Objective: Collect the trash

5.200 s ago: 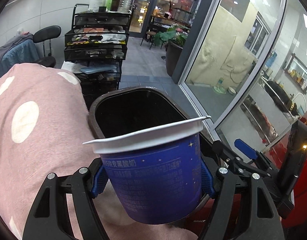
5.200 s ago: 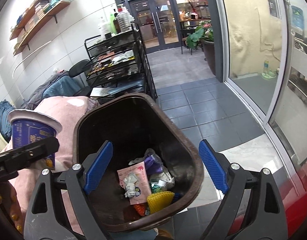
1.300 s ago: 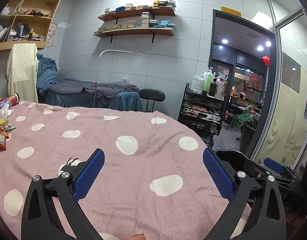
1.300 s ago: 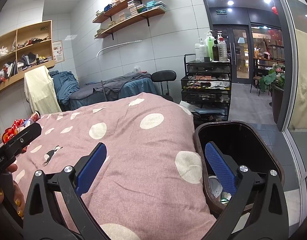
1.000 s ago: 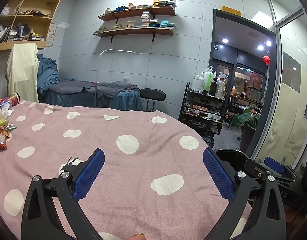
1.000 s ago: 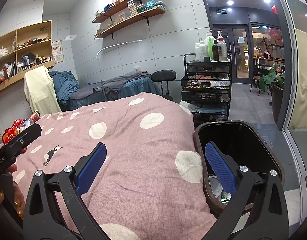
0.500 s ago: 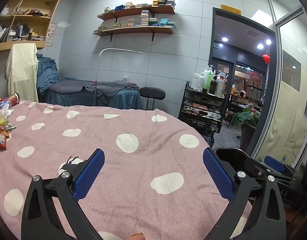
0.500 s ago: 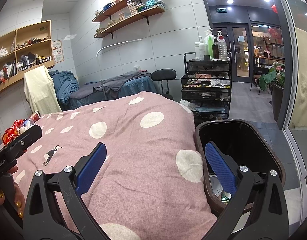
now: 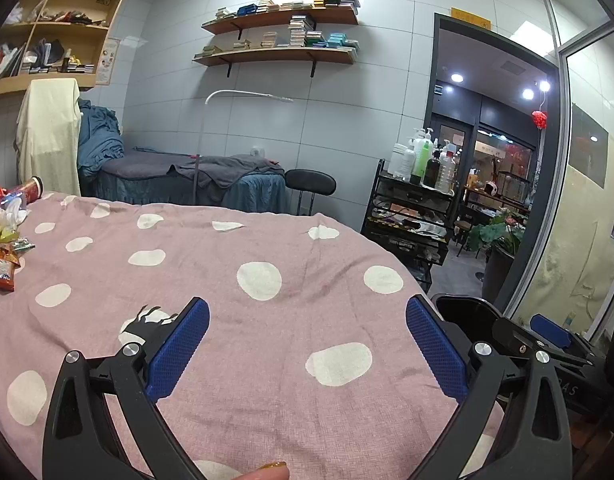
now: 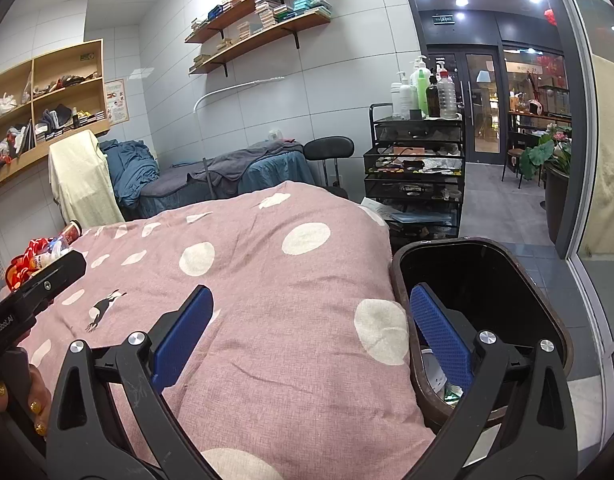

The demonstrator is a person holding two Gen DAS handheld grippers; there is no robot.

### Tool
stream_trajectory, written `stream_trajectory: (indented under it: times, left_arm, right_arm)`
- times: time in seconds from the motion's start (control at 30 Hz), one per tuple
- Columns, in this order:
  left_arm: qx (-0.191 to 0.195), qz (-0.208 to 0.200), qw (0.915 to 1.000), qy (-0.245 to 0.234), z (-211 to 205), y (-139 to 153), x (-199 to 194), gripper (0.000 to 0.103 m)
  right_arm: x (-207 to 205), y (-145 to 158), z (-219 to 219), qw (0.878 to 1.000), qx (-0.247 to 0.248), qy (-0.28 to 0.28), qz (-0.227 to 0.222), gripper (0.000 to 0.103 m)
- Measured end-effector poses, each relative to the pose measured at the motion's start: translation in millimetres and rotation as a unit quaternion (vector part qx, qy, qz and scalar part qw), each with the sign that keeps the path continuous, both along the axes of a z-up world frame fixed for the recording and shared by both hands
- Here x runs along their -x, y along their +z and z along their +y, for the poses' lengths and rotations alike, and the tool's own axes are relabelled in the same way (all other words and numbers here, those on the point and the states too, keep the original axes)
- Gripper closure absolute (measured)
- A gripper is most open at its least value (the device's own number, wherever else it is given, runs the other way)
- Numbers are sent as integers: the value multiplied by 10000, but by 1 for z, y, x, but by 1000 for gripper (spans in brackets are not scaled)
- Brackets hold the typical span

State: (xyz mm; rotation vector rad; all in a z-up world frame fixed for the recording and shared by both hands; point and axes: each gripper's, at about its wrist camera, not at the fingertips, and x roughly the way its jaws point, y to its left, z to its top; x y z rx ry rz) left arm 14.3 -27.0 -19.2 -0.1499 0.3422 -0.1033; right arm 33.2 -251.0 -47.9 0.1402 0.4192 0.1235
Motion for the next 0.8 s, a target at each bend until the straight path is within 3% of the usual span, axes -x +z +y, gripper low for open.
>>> stream_trajectory:
  times: [0.8]
  left_arm:
    - [-91,154,9998,8,-3,-1,-2,5]
  right_arm:
    - [-1,-1,1,9999,-74,-43,111,6]
